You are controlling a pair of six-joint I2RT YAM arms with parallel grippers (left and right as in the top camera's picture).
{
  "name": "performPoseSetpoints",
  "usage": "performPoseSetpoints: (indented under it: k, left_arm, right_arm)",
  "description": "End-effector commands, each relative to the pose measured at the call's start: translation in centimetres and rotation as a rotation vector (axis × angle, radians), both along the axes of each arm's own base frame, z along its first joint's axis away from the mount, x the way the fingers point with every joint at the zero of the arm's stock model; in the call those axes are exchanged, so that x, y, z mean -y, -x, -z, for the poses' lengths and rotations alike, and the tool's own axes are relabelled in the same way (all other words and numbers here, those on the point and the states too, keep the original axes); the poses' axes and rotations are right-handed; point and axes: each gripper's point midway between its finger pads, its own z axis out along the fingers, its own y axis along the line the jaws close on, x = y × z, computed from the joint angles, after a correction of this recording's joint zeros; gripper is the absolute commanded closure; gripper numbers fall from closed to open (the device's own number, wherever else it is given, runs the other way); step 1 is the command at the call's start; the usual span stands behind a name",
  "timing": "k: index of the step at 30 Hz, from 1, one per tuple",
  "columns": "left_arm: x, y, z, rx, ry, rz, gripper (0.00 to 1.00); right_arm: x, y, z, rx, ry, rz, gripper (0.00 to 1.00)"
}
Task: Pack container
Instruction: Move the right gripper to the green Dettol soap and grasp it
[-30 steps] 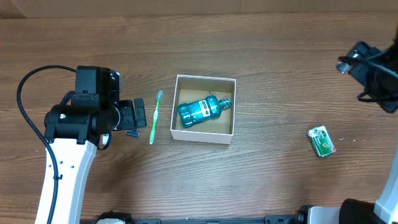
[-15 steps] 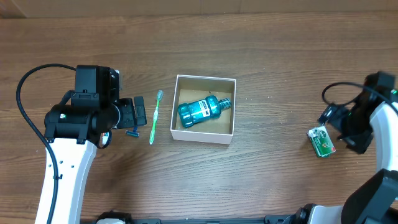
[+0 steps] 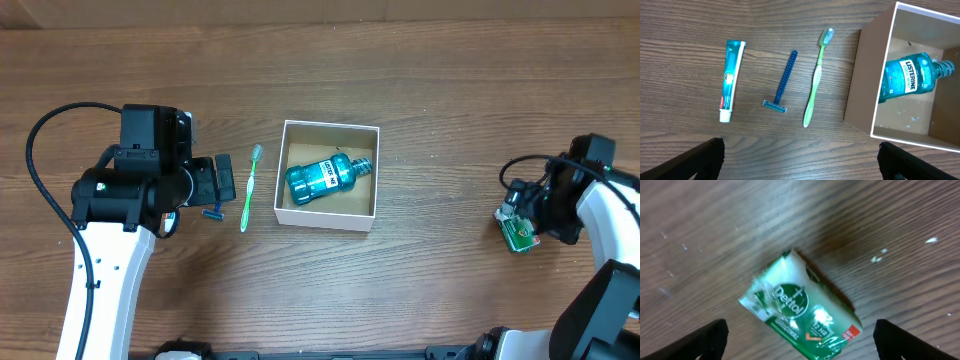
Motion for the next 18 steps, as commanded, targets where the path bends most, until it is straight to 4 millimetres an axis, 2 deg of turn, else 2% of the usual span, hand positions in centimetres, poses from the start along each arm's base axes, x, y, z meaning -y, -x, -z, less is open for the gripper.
performPoseSetpoints:
  k: [1,10,14,18]
  left_arm:
    - [-0.2,-0.5,-0.6,0.023,-0.003,-0.016,0.00]
    - [-0.2,-0.6,-0.7,0.025,-0.006,-0.010,0.00]
    - [-0.2,-0.5,-0.7,0.024,-0.006,-0.009,0.00]
    - [-0.2,-0.5,-0.7,0.024,-0.006,-0.009,0.00]
  right_arm:
    - [-0.8,0.7,1.2,-0.017,-0.007,-0.108,0.05]
    - [-3.2,2.2,5.3,-0.121,-0.057,-0.192,0.05]
    - [-3.1,1.4,5.5,-0.092,-0.054,-0.188,0.16]
    - [-3.4,0.5,5.4,-0.049,-0.072,-0.191,0.21]
